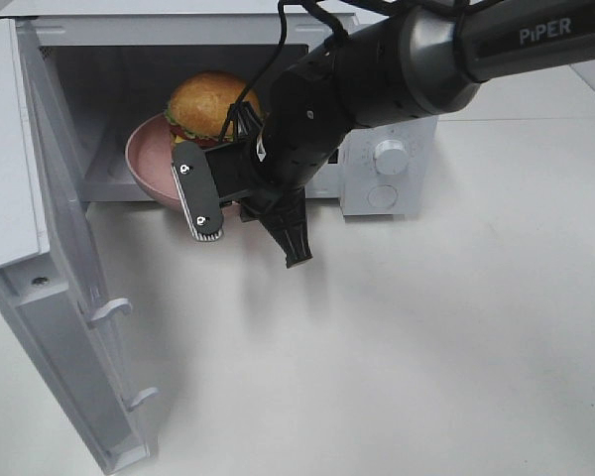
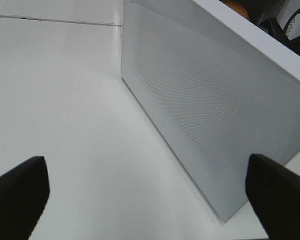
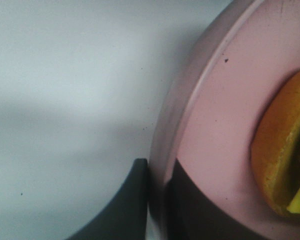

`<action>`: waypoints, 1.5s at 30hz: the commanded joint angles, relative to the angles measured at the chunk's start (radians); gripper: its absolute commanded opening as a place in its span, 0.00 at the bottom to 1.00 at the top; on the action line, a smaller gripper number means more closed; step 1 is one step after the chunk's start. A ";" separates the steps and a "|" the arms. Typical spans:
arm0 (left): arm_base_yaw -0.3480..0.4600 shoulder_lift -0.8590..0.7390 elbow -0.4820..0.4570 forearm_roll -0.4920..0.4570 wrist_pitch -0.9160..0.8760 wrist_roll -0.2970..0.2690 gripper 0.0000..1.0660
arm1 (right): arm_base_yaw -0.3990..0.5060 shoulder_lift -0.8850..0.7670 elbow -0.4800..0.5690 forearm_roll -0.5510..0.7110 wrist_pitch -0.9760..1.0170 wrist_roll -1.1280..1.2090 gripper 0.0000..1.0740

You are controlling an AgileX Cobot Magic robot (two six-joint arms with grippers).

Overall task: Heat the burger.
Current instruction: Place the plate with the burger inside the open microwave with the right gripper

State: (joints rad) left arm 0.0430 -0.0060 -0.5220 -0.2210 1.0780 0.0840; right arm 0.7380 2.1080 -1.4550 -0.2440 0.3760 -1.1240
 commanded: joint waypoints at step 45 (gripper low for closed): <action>0.003 -0.018 0.005 0.000 -0.010 0.001 0.94 | -0.043 0.236 -0.385 -0.097 -0.028 0.126 0.12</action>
State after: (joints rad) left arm 0.0430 -0.0060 -0.5220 -0.2210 1.0780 0.0840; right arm 0.6990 2.3510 -1.8240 -0.3330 0.3870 -0.9960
